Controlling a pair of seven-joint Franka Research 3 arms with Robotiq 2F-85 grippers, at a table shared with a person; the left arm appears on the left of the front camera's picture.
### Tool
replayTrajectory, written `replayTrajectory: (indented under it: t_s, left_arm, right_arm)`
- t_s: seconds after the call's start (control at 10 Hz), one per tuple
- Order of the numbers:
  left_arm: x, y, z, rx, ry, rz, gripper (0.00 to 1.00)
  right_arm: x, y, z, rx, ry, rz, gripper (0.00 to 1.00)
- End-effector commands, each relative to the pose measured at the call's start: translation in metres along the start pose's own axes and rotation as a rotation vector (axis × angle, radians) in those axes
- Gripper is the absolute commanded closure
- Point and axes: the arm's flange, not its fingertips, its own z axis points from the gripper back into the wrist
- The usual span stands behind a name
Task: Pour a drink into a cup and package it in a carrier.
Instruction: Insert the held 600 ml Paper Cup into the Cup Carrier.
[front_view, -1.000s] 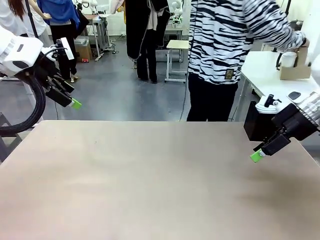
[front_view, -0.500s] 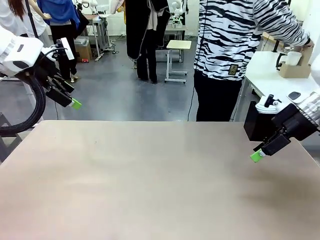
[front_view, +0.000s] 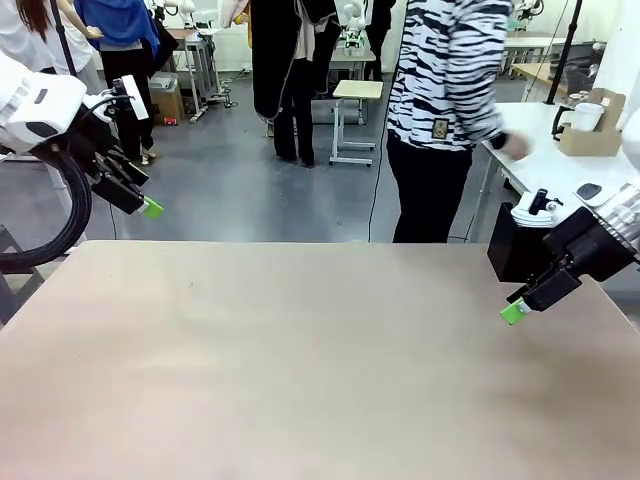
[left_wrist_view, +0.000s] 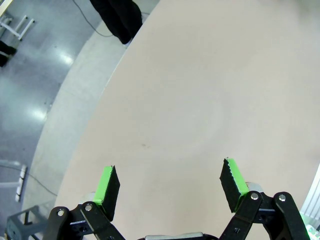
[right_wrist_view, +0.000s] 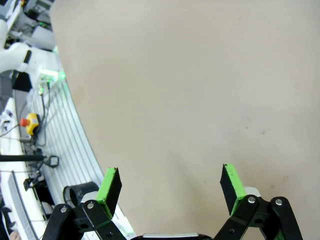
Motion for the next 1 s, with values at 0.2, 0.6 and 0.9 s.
replayTrajectory:
  t_s: [0.2,0.6,0.9]
  left_arm:
    - [-0.0005,0.0005,-0.0003,-0.006,-0.006,0.0,0.0]
    - [-0.0005,0.0005,-0.0003,-0.006,-0.006,0.0,0.0]
    - [-0.0005,0.0005,-0.0003,-0.006,-0.006,0.0,0.0]
  right_arm:
    - [-0.0026,-0.0016,-0.001,0.014,-0.024,0.021,0.0]
    - [-0.0026,-0.0016,-0.001,0.014,-0.024,0.021,0.0]
    - [-0.0026,-0.0016,-0.001,0.014,-0.024,0.021,0.0]
